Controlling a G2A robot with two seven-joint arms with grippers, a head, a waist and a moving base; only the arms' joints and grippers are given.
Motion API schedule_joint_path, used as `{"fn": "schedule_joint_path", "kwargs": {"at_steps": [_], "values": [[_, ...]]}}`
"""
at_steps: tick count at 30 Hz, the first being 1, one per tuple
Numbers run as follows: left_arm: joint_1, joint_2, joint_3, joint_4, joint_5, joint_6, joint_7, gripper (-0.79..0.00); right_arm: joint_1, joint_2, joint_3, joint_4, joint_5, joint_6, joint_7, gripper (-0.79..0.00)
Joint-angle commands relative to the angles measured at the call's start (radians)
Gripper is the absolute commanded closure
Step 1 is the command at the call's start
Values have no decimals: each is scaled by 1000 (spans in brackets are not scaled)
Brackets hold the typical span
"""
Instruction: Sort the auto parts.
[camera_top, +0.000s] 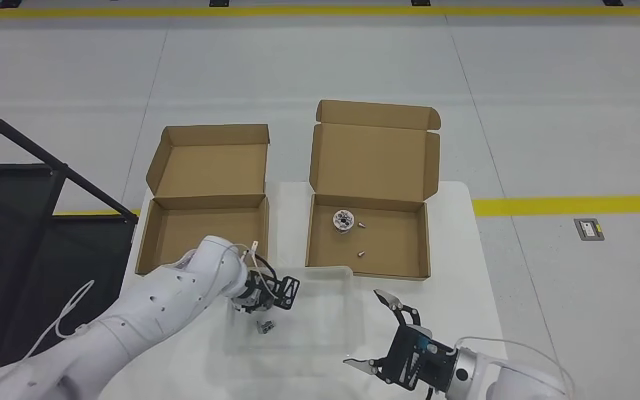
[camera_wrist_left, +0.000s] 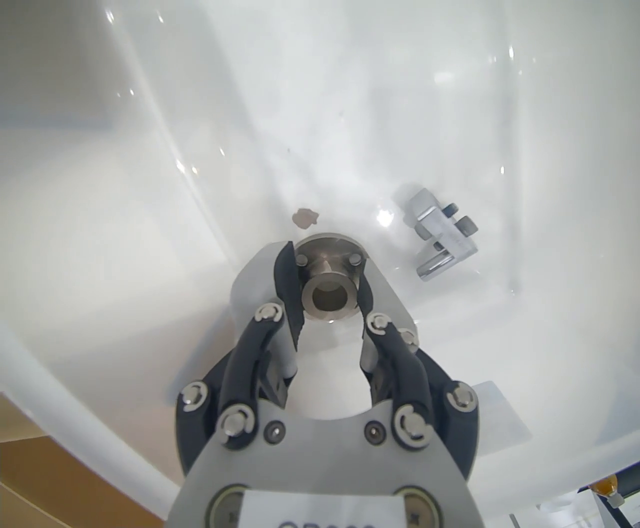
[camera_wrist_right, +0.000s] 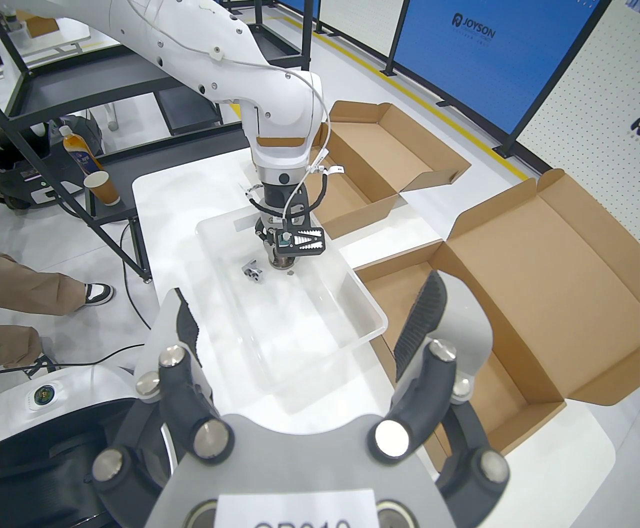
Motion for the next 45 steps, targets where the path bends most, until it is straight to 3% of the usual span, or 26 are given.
{"fn": "schedule_joint_path", "kwargs": {"at_steps": [1, 2, 10, 19, 24, 30, 40, 44, 45], "values": [[2, -4, 0, 7, 3, 0, 2, -123, 0, 0, 0, 0, 0, 0, 0, -785], [2, -5, 0, 8, 3, 0, 7, 0, 0, 0, 0, 0, 0, 0, 0, -785], [-17, 15, 0, -4, -5, 0, 68, 0, 0, 0, 0, 0, 0, 0, 0, -785], [-46, 88, 0, -136, -35, 0, 128, 0, 0, 0, 0, 0, 0, 0, 0, -785], [-74, 165, -15, -260, -58, 0, 148, 0, 0, 0, 0, 0, 0, 0, 0, -785], [-50, 286, -106, -394, -97, 0, 117, 0, 0, 0, 0, 0, 0, 0, 0, -785], [100, 497, -347, -496, -174, 116, 14, 0, 0, 0, 0, 0, 0, 0, 0, -785], [171, 556, -426, -497, -190, 201, 36, 0, 0, 0, 0, 0, 0, 0, 0, -785], [171, 556, -426, -497, -190, 201, 36, 0, 0, 0, 0, 0, 0, 0, 0, -785]]}}
